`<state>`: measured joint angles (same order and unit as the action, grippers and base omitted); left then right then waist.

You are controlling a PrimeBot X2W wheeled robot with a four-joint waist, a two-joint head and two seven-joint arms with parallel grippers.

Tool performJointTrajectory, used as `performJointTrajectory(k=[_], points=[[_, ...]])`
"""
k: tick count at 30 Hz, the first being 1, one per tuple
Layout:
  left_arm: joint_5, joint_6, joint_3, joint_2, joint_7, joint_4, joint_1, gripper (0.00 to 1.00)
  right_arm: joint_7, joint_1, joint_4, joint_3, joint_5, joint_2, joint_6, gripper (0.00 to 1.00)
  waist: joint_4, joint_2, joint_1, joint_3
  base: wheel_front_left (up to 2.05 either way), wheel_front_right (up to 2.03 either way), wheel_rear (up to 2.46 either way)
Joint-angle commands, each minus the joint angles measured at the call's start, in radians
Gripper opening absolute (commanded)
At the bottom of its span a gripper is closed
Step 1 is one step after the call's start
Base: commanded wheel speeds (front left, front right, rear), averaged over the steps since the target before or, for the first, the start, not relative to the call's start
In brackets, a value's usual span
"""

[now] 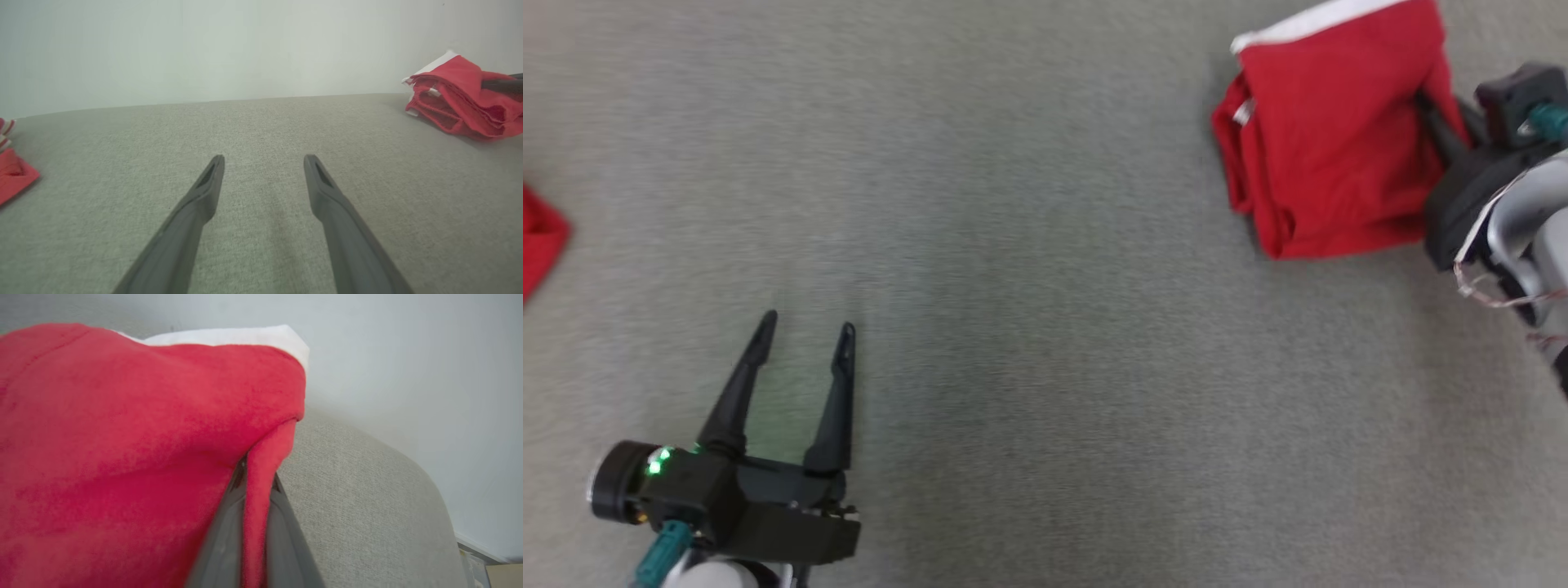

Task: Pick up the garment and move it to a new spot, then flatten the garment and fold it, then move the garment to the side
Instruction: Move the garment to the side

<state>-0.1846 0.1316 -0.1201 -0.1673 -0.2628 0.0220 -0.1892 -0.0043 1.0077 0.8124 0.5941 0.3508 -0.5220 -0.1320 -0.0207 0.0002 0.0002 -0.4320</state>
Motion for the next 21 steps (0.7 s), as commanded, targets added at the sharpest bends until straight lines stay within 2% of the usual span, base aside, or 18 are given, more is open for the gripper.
performJointTrajectory(k=[1,11,21], points=[[0.003,-0.002,0.003,-0.015,-0.003,-0.004,-0.019,1.0,0.002,0.016,-0.012,0.007,0.004,-0.009,0.003,0.0,-0.1,-0.0002,-0.0002,-0.094,0.0,0.0,0.0],[0.007,-0.002,0.004,-0.087,-0.003,-0.033,-0.033,1.0,0.048,0.102,-0.104,0.077,0.006,-0.144,0.003,0.0,-0.204,-0.0002,-0.0002,-0.153,0.0,0.0,0.0],[0.019,-0.001,0.012,-0.104,-0.001,-0.07,0.006,1.0,0.107,0.179,-0.17,0.121,-0.002,-0.27,0.003,0.0,-0.233,-0.0002,-0.0002,-0.186,0.0,0.0,0.0]])
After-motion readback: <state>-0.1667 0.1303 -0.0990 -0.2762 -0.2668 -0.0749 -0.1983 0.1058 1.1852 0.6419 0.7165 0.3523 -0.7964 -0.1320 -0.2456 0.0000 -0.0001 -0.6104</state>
